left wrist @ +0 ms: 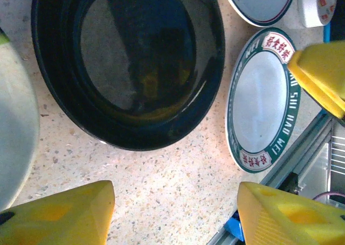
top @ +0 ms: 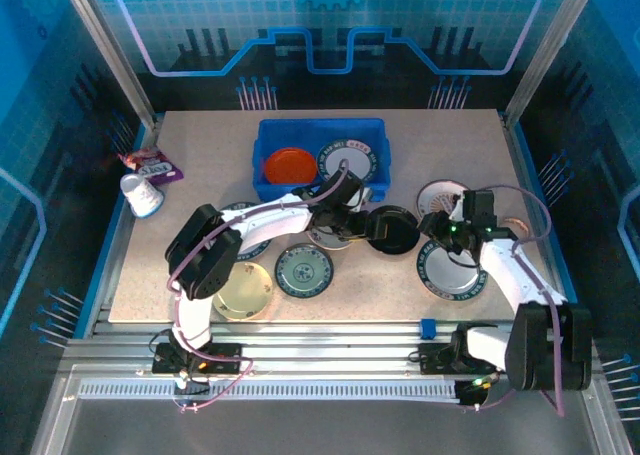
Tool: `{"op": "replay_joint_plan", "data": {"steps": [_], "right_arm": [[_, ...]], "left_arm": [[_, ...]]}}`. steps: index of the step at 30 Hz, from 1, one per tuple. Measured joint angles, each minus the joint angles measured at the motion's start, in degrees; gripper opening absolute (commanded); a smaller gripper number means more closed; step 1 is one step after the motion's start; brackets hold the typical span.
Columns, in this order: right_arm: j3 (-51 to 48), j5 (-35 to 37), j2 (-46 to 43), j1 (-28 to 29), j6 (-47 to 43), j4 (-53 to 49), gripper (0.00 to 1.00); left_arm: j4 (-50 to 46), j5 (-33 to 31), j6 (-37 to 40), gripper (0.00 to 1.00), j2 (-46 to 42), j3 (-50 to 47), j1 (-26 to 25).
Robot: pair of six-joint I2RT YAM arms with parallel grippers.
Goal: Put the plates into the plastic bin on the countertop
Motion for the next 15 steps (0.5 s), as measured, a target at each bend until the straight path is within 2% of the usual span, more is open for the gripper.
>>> {"op": "replay_joint_plan", "data": {"steps": [9, 15], "right_arm": [[8.20, 2.32, 8.50, 1.57, -4.50, 0.35, 0.33], [9.57, 3.45, 12.04, 3.37, -6.67, -0.94, 0.33]], "left_arm": [[4.31, 1.46, -0.85, 0.68, -2.97, -3.19, 0.02], [6.40, 2.21, -1.01, 0.69, -4.28, -4.52, 0.07]]}}
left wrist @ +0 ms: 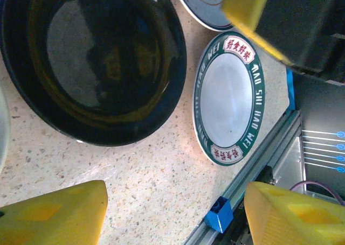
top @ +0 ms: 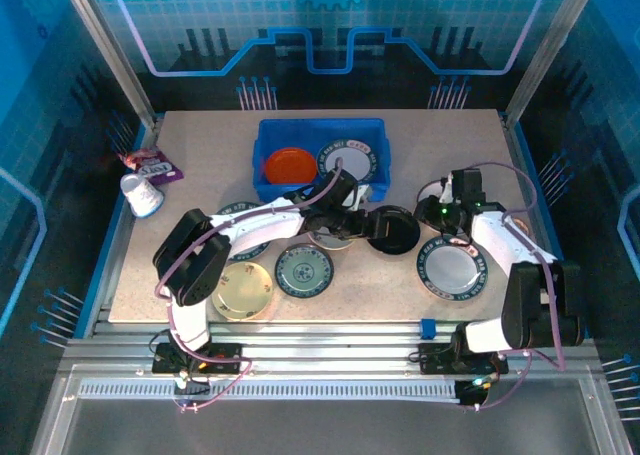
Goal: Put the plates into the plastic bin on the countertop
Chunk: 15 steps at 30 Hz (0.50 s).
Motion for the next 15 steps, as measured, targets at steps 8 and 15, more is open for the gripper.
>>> {"op": "replay_joint_plan", "data": {"steps": [8, 15], "right_arm": [[0.02, 1.86, 3.19, 1.60, -1.55, -1.07, 0.33], [0.72, 4.96, 4.44, 2.64, -3.08, -1.68, 0.33]], "left_arm": [[2.62, 0.90, -0.04, 0.70, -0.79, -1.25, 0.46], [3.10, 1.07, -0.26, 0.71, -0.79, -1.68, 0.76]]}}
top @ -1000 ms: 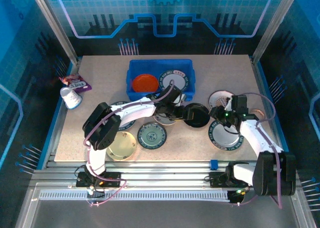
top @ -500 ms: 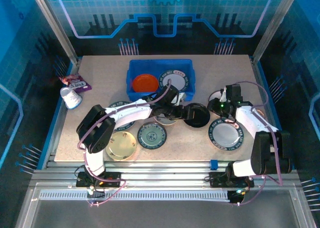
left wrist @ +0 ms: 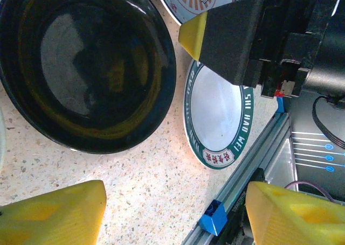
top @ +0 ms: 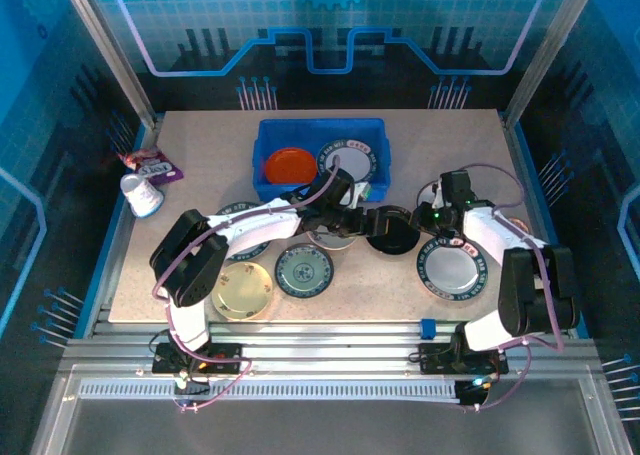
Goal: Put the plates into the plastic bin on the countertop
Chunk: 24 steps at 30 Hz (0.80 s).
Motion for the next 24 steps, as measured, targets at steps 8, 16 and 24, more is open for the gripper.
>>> {"op": "replay_joint_plan", "data": {"steps": [8, 16, 24], "right_arm": [[0.42, 2.86, 2.51, 1.16, -0.76, -0.24, 0.34], [0.44, 4.13, 4.37, 1.20, -1.18, -0.20, 0.34], [1.27, 2.78, 7.78, 1.20, -1.11, 1.33, 0.34]], "left_arm": [[0.85, 0.22, -1.25, 0.71, 0.00, -0.46, 0.35], [1.36, 0.24, -1.29, 0.71, 0.00, -0.46, 0.76], [2.80, 0.44, -2.58, 0.70, 0.00, -1.20, 1.29]]}}
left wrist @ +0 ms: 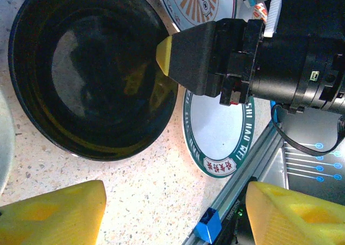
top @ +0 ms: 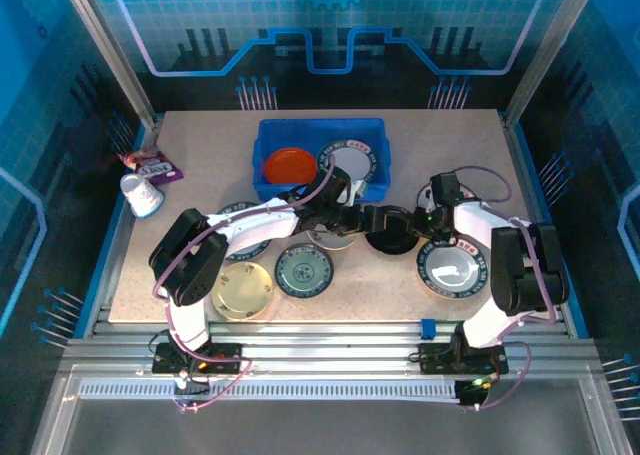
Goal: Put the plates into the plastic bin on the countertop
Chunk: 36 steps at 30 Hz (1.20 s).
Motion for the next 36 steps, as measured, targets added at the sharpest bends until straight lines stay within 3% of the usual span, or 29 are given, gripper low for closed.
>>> {"op": "replay_joint_plan", "data": {"steps": [7, 12, 17, 25, 36], "right_arm": [[0.26, -2.40, 1.77, 0.00, 0.26, 1.92, 0.29], [0.31, -3.10, 2.19, -0.02, 0.52, 2.38, 0.18], [0.31, -5.57, 2.08, 0.00, 1.16, 3.87, 0.00], [-0.07, -6.62, -2.62, -0.02, 1.75, 2.82, 0.00], [-1.16, -13.00, -20.46, -0.96, 2.97, -4.87, 0.00]], "left_arm": [[0.59, 0.50, -0.22, 0.70, 0.02, -0.44, 0.85], [1.79, 1.09, -1.09, 0.70, 0.22, -1.11, 1.36], [2.64, 1.42, -1.66, 0.70, 0.70, -1.18, 1.73], [3.13, 1.51, -1.64, 0.70, 0.76, -1.38, 1.92], [3.15, 1.73, -1.46, 0.71, -4.48, -6.38, 6.69]]}}
